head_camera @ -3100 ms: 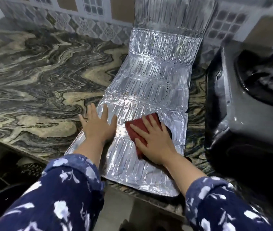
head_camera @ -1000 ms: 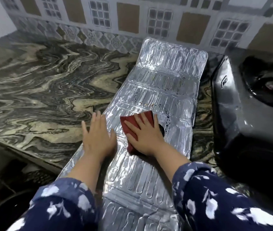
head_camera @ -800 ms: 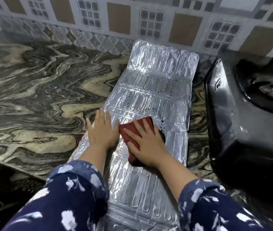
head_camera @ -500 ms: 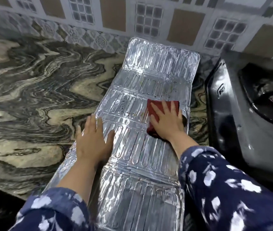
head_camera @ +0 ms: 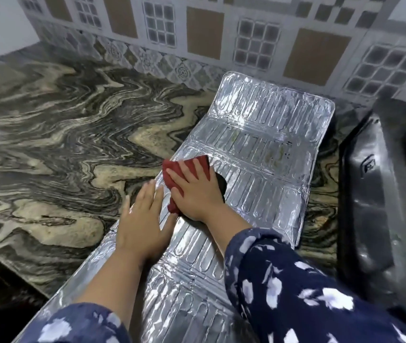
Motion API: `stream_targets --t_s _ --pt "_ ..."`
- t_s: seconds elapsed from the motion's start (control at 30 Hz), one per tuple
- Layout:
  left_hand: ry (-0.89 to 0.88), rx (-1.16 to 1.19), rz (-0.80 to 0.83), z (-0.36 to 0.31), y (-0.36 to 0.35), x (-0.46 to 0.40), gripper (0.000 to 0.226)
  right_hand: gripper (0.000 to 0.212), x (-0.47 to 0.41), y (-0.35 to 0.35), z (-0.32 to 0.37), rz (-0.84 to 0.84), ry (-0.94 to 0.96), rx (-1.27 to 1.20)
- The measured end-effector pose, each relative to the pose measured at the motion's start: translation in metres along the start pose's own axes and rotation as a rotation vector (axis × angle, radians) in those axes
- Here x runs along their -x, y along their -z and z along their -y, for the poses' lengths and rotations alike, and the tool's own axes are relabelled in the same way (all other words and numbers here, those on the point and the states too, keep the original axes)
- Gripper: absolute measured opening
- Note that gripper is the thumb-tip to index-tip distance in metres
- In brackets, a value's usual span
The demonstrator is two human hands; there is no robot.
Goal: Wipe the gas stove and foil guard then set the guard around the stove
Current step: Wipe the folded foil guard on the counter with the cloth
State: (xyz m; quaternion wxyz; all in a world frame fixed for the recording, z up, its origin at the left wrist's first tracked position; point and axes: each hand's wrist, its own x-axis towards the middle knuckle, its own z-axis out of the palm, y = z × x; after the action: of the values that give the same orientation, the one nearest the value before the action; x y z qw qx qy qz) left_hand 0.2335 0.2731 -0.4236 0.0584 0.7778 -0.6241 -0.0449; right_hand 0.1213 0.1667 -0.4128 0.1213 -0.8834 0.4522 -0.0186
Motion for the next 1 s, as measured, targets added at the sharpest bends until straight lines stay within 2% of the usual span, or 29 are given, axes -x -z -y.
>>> stream_targets --t_s 0.17,0.33,0.43,0.67,0.8,1.0 --pt "0.047 0.023 -0.013 -0.001 0.011 0.002 0.081 0.052 -0.001 0.001 -0.009 -0.008 0.092 0.020" --pt "0.082 0.133 -0.039 -0.022 0.016 -0.053 0.072 0.049 -0.027 0.010 -0.041 -0.013 0.146 0.035" --pt "0.092 0.133 0.001 -0.032 0.004 -0.071 0.073 0.049 -0.052 0.016 -0.060 -0.038 0.058 0.030" --pt "0.089 0.056 -0.042 -0.028 -0.005 -0.072 0.074 0.055 -0.106 0.039 -0.104 -0.038 -0.168 0.017" --pt "0.075 0.065 -0.040 -0.027 -0.003 -0.071 0.073 0.058 -0.085 0.039 -0.117 -0.052 -0.321 0.010" --pt "0.034 0.055 -0.001 -0.020 0.001 -0.061 0.069 0.058 -0.033 0.039 -0.114 0.021 -0.317 0.017"
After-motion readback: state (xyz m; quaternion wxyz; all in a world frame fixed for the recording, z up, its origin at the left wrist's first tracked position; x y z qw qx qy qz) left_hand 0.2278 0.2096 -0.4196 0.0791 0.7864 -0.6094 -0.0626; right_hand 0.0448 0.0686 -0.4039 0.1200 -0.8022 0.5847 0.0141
